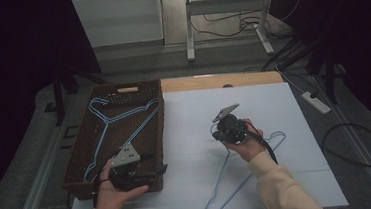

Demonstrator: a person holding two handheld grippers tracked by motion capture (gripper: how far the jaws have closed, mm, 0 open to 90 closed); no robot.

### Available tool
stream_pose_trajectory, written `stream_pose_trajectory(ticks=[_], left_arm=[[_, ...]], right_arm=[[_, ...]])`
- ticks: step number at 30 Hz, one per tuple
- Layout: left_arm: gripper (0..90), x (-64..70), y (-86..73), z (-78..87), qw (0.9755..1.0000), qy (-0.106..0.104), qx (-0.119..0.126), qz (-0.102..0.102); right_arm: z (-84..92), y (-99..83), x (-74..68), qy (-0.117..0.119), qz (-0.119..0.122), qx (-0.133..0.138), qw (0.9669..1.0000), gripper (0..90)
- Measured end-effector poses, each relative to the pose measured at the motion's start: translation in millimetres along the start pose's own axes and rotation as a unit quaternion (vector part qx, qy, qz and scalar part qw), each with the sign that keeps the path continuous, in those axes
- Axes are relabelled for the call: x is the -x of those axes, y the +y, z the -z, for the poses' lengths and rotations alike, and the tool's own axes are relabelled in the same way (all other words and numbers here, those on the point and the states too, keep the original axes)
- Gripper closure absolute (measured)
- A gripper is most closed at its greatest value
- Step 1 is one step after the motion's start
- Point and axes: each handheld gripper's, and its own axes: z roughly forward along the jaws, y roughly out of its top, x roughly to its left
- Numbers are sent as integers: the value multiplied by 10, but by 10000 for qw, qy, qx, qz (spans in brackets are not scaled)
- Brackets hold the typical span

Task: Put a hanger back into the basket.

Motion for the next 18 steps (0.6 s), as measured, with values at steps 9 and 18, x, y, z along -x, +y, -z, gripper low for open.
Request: stream_pose_trajectory(ticks=[9,18], left_arm=[[370,208,148,-311,9993,-240,-224,-159],[362,320,255,-569,9987,-260,-426,-85]], right_arm=[[58,-21,-14,-36,10,137,9999,881],[112,-43,-37,-88,19,268,9996,881]])
